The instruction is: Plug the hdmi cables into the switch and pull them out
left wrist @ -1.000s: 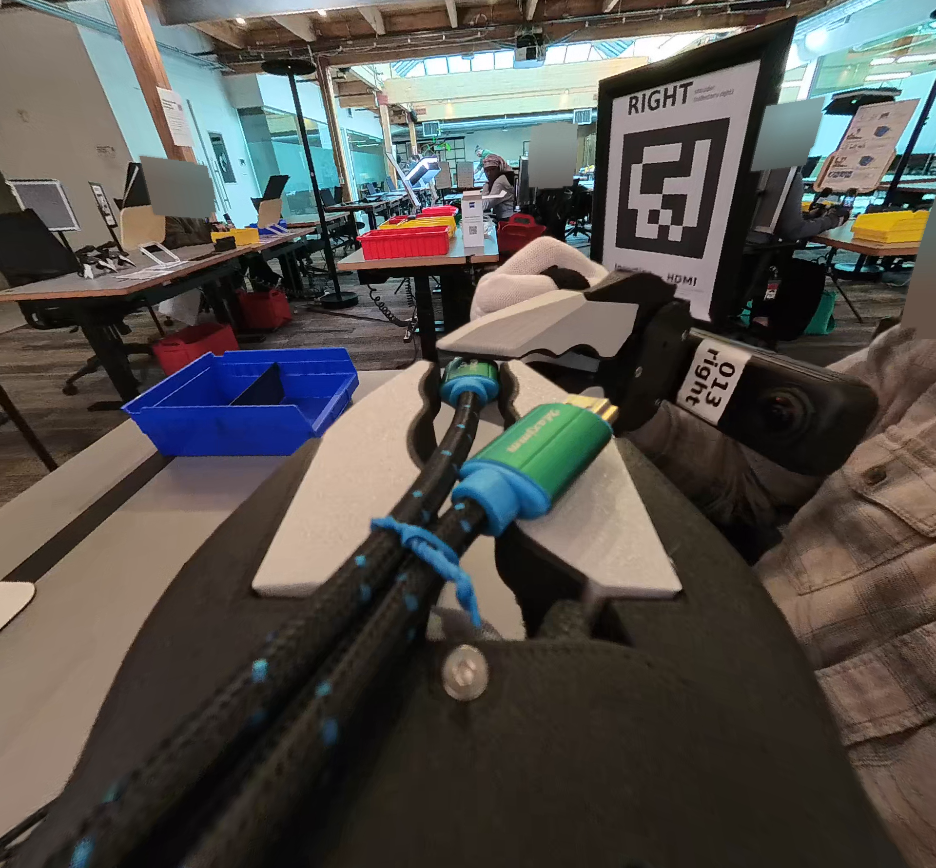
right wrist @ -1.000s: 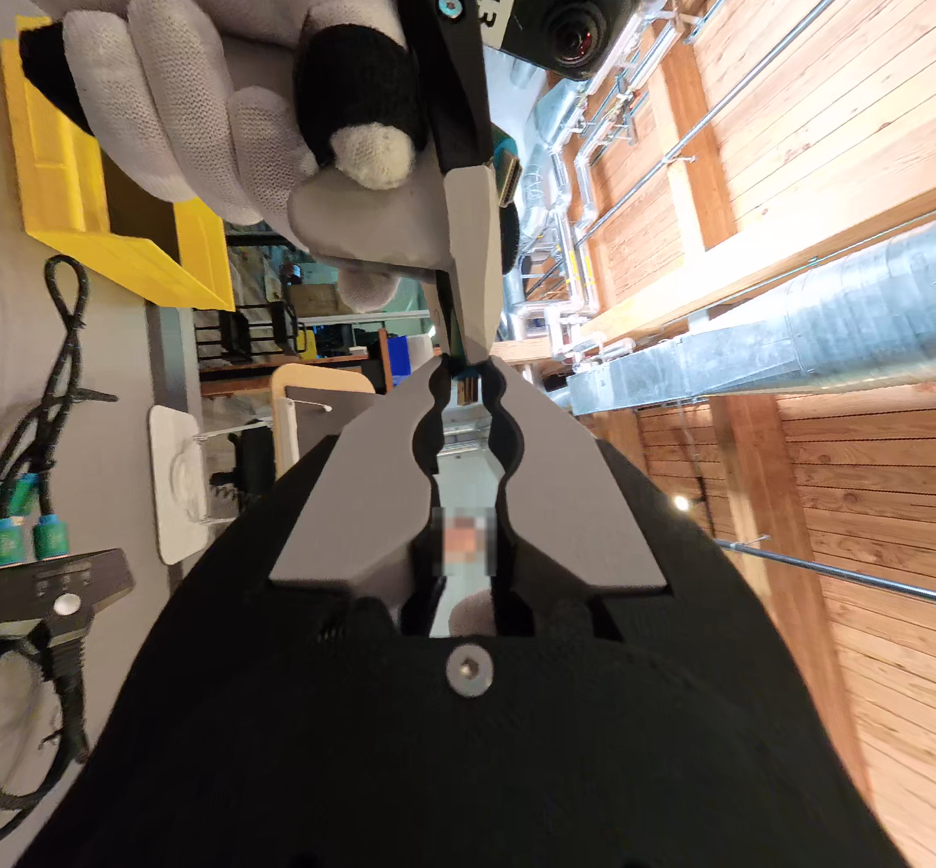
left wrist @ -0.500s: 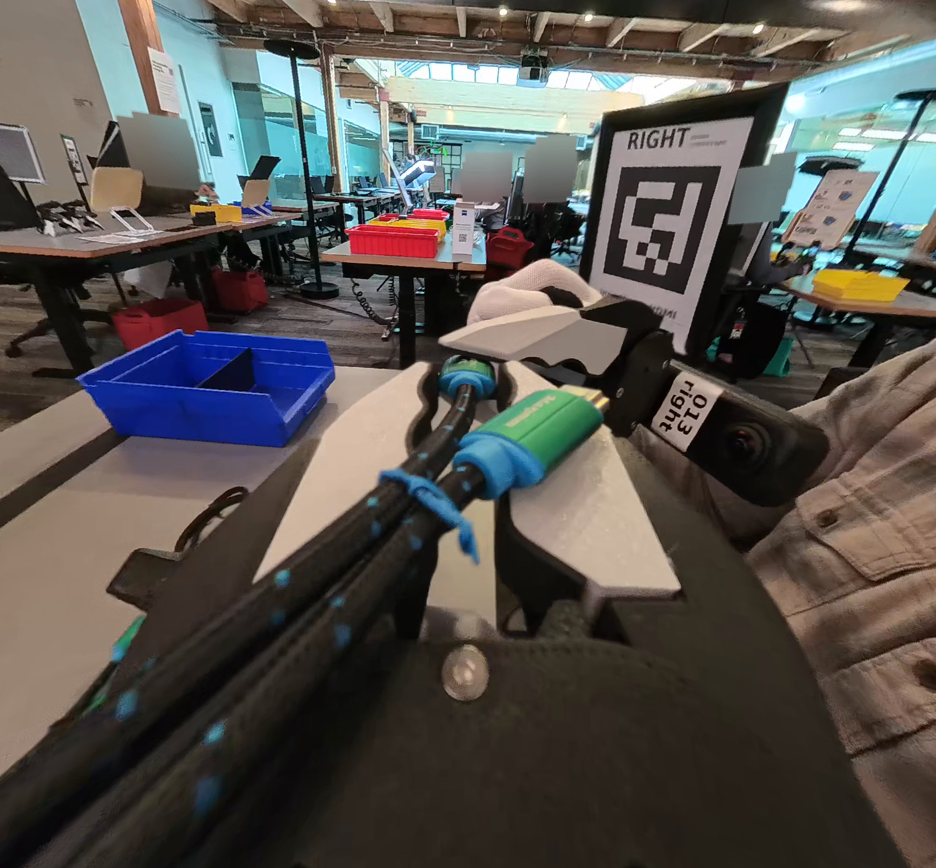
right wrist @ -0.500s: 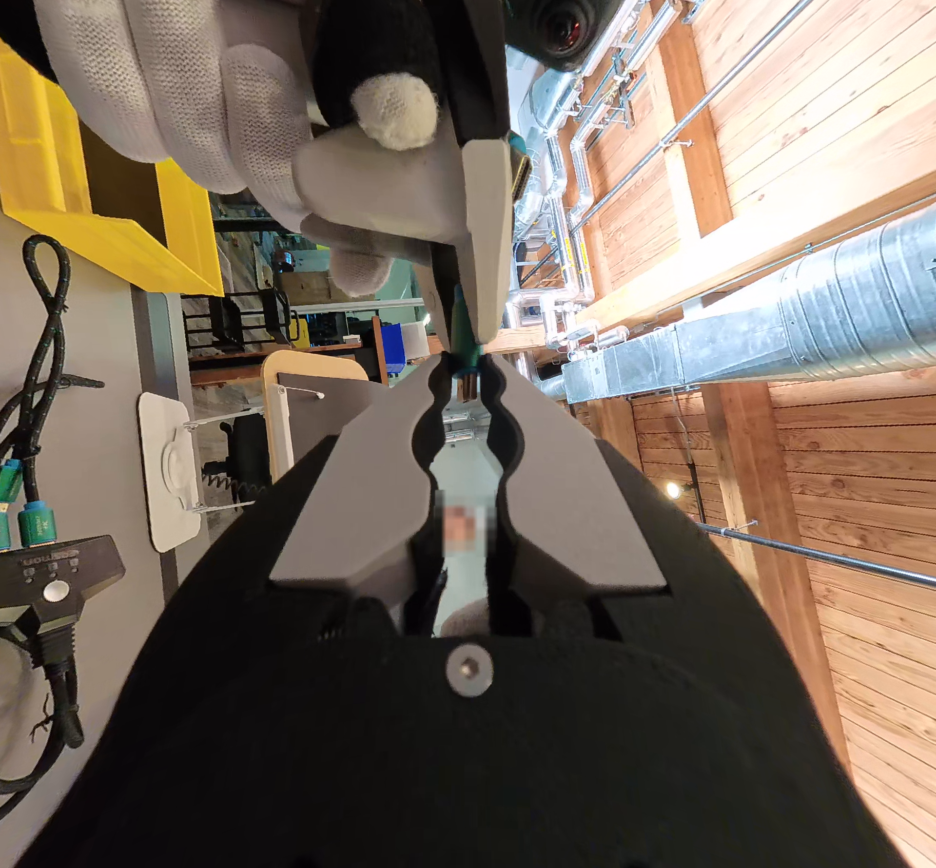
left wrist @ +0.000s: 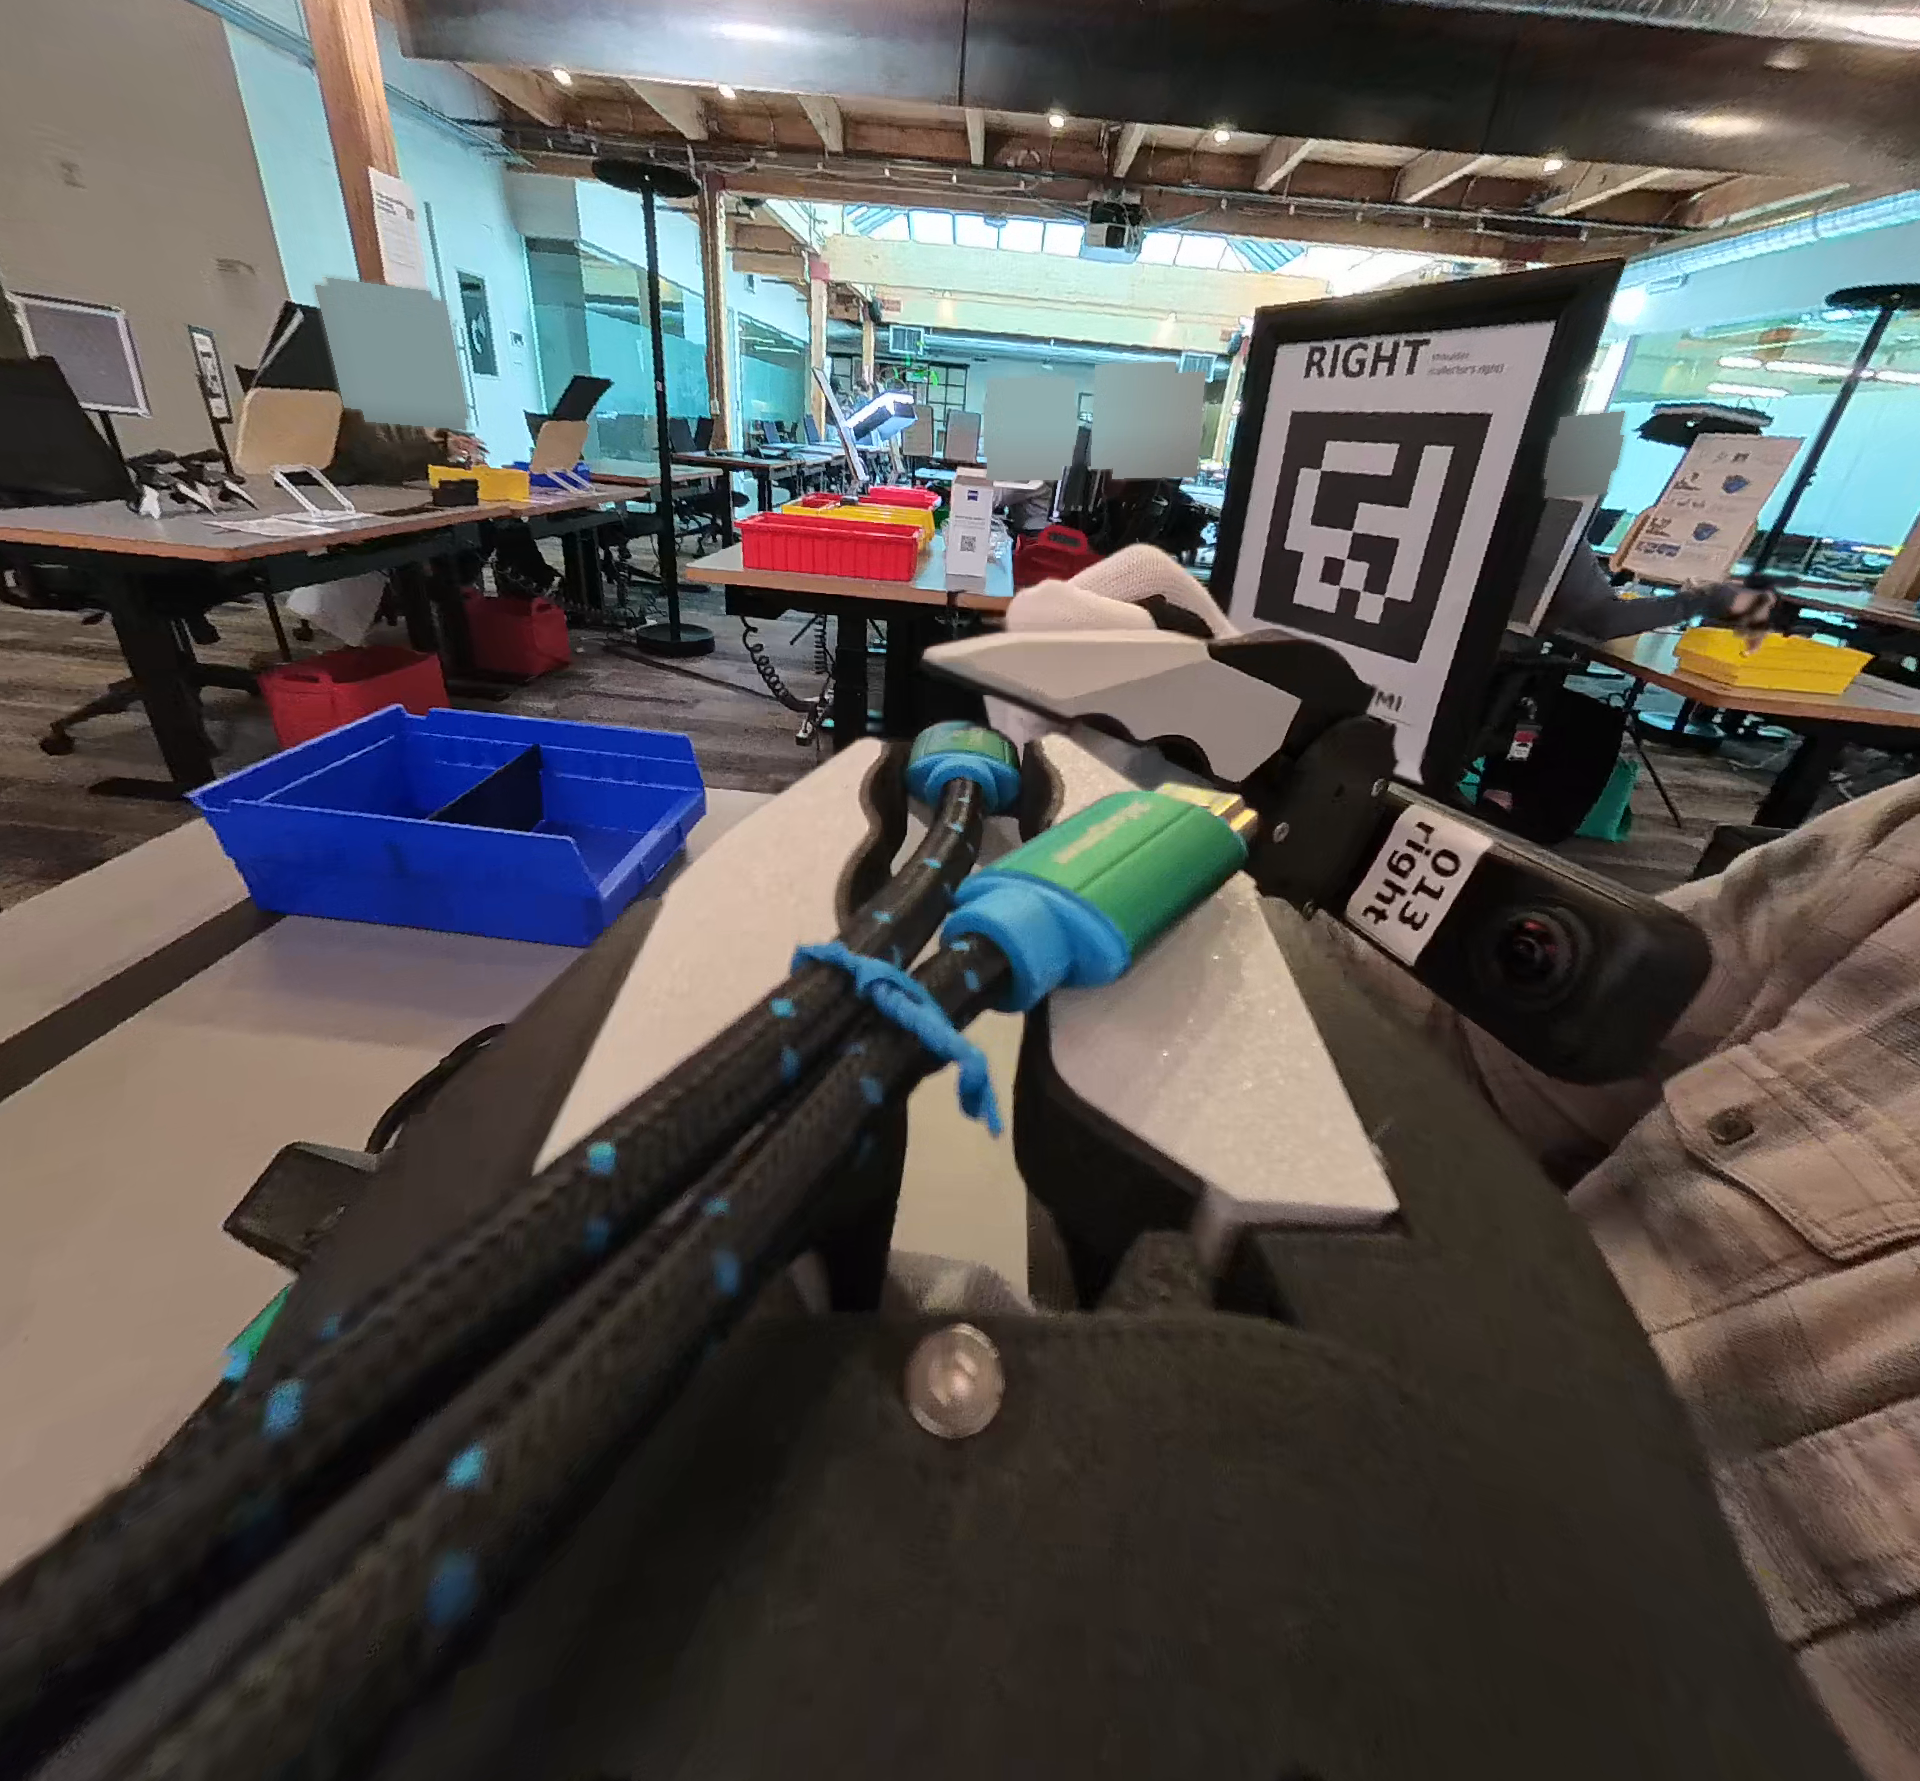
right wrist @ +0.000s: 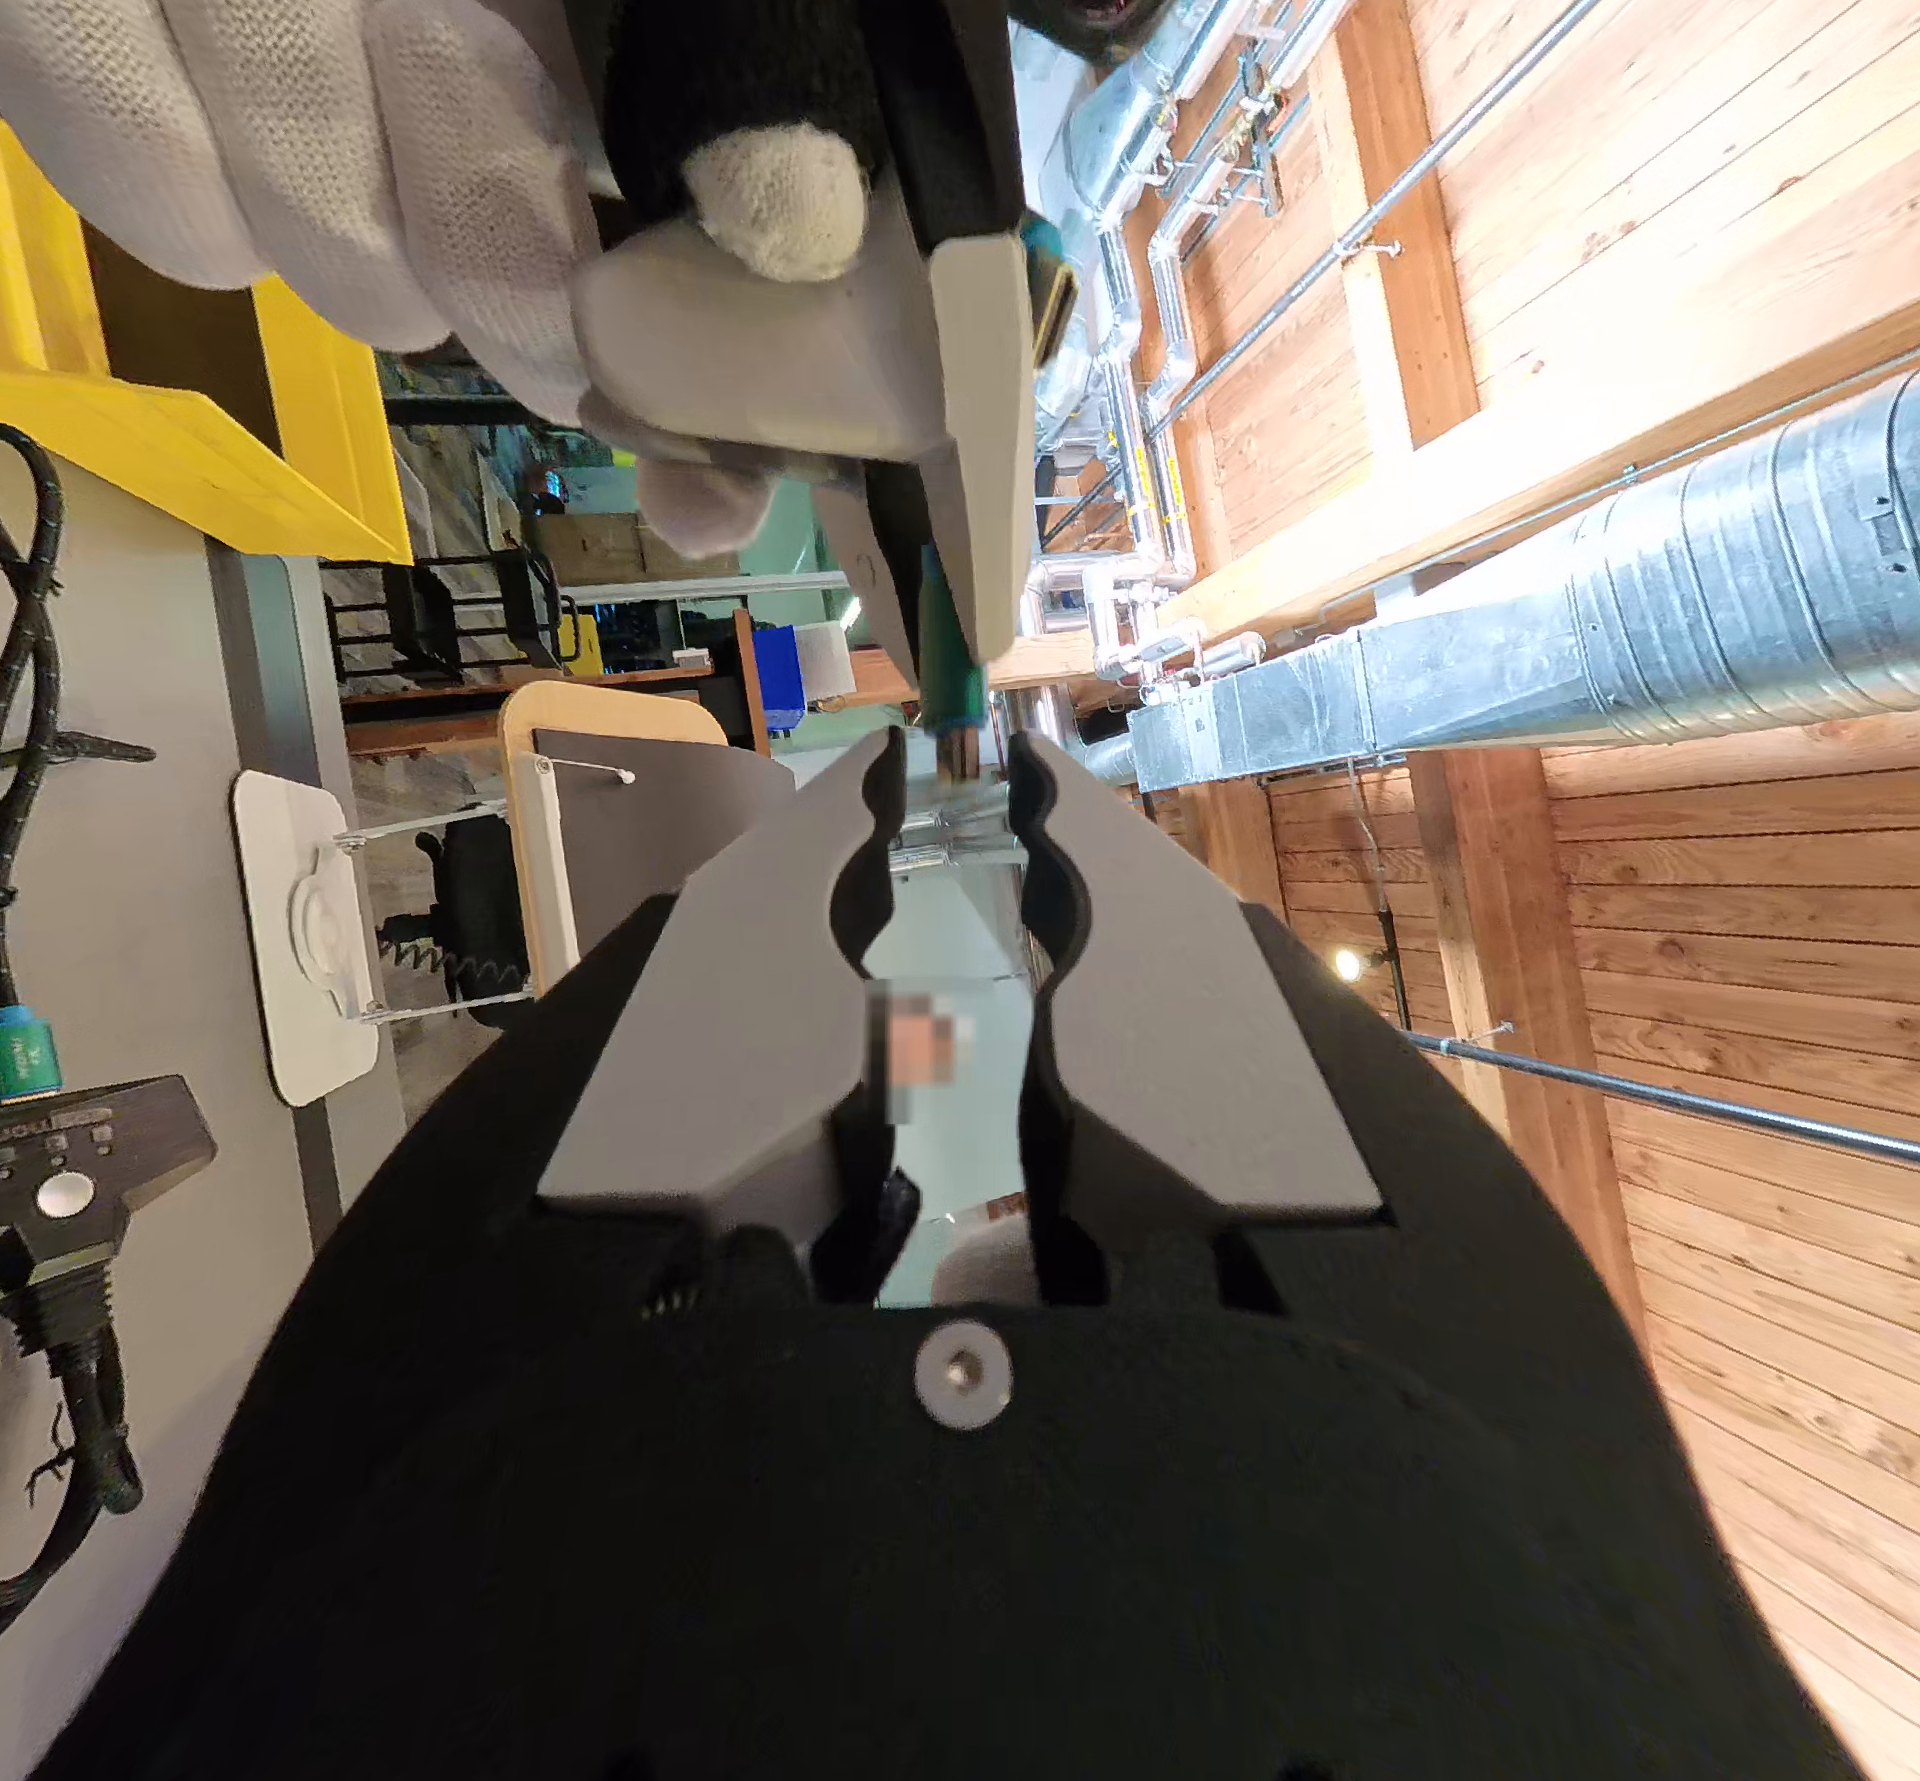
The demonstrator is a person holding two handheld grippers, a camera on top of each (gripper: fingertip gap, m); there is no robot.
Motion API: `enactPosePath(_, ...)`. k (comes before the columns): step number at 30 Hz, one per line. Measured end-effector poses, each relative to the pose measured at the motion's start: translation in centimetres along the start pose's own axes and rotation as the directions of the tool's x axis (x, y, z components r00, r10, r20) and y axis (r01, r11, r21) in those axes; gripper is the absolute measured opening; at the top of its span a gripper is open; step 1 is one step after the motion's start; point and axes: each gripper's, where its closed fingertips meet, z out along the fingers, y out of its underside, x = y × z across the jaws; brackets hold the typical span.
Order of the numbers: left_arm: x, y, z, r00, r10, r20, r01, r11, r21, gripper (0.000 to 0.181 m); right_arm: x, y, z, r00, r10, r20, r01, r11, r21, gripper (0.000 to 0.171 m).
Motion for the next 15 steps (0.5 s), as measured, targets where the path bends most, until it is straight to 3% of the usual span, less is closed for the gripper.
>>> enactPosePath(1, -0.3, -0.1, -0.1, 1.000, 0.010, 0.012, -0.010, 1.000, -0.004, 0.021, 0.1, 0.3, 0.0, 1.000, 0.010, 0.000, -0.010, 1.000, -0.001, 0.018)
enactPosePath(15, -2.3, -2.3, -2.4, 0.982, 0.127, 0.137, -0.133, 0.990, 0.035, 0.021, 0.7, 7.9, 0.1, 0.946, 0.325, 0.015, -0.322, 0.941, -0.103, 0.019)
